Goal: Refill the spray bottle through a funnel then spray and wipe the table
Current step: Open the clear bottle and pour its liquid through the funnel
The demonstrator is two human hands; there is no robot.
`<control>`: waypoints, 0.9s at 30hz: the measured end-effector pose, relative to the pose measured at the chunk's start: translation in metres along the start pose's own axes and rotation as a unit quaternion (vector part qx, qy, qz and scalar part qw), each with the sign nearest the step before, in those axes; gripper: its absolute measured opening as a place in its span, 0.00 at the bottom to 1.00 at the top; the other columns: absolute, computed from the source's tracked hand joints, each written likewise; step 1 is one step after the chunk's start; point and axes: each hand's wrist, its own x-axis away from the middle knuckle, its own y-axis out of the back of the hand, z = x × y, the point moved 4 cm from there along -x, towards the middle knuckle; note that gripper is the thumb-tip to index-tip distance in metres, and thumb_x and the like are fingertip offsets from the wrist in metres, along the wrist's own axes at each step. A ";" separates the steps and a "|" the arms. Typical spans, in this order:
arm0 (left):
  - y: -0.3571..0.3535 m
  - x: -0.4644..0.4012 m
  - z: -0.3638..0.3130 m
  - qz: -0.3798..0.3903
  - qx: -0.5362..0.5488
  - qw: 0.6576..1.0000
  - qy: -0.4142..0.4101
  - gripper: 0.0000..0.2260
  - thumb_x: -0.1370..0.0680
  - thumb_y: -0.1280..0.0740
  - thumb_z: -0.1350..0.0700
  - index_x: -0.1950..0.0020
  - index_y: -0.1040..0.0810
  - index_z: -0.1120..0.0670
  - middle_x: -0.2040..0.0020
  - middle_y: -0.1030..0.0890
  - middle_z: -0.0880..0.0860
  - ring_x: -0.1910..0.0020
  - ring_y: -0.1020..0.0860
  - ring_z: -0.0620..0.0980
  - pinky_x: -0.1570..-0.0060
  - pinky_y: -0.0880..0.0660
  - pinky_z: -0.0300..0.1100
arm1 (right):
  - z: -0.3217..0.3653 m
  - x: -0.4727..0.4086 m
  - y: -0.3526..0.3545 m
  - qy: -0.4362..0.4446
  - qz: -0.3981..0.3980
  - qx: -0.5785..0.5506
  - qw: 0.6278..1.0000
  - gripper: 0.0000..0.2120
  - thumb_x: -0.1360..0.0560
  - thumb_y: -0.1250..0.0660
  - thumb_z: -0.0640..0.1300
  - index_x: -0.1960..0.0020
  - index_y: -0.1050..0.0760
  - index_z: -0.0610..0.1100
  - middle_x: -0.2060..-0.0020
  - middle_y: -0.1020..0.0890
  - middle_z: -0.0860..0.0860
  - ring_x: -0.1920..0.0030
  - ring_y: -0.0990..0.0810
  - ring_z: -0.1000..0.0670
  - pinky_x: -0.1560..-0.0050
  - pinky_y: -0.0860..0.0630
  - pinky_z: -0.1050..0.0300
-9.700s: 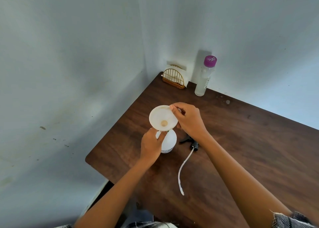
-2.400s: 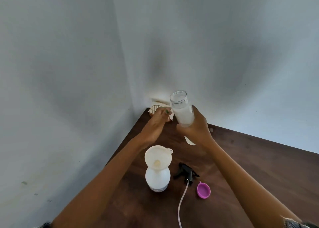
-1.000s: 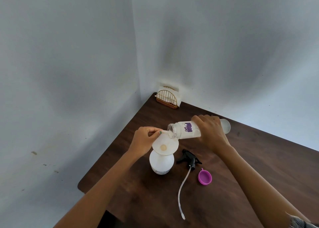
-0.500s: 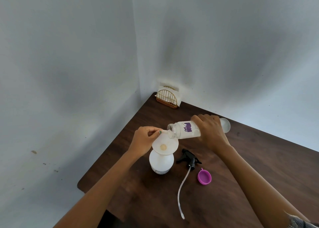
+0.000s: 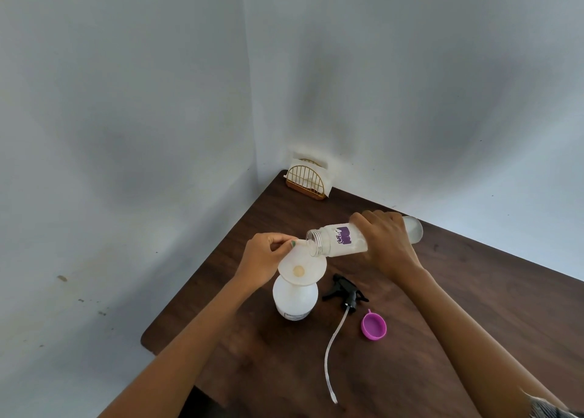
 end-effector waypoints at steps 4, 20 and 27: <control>-0.001 -0.001 0.002 0.001 -0.002 1.000 0.004 0.11 0.24 0.33 0.53 0.44 0.19 0.53 0.46 0.17 0.51 0.51 0.21 0.46 0.54 0.25 0.31 | 0.000 -0.001 0.001 0.001 0.000 0.008 1.000 0.34 0.51 0.16 0.46 0.49 0.27 0.47 0.60 0.18 0.49 0.60 0.18 0.45 0.58 0.24 0.44; -0.001 -0.001 0.004 -0.001 0.007 1.000 0.012 0.11 0.24 0.34 0.53 0.44 0.19 0.53 0.47 0.17 0.50 0.51 0.21 0.45 0.55 0.25 0.31 | -0.001 -0.002 0.003 -0.002 -0.003 0.011 1.000 0.34 0.52 0.16 0.45 0.49 0.26 0.46 0.60 0.17 0.47 0.60 0.18 0.44 0.57 0.23 0.43; 0.003 0.001 0.005 0.000 0.009 1.000 0.014 0.11 0.24 0.33 0.52 0.44 0.19 0.52 0.47 0.17 0.50 0.51 0.21 0.45 0.54 0.24 0.32 | 0.001 -0.003 0.004 -0.002 -0.002 0.011 1.000 0.33 0.51 0.16 0.45 0.49 0.25 0.47 0.59 0.17 0.48 0.60 0.18 0.44 0.55 0.24 0.43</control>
